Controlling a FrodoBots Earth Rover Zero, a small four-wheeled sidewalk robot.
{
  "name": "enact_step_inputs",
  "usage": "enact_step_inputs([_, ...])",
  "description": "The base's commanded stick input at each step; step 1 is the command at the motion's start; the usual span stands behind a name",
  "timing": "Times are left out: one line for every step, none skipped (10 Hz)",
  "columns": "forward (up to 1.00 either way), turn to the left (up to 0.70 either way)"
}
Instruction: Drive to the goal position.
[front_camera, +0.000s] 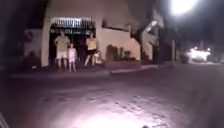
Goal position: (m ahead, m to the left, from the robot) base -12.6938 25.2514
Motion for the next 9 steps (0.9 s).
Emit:
enact_step_inputs([-0.7,-0.35])
enact_step_inputs([-0.7,-0.35])
enact_step_inputs([-0.7,-0.35])
enact_step_inputs([-0.7,-0.35])
enact_step_inputs([-0.7,-0.35])
enact_step_inputs([-0.7,-0.35])
enact_step_inputs([-0.7,-0.35])
enact_step_inputs([-0.7,-0.35])
enact_step_inputs([-0.7,-0.35])
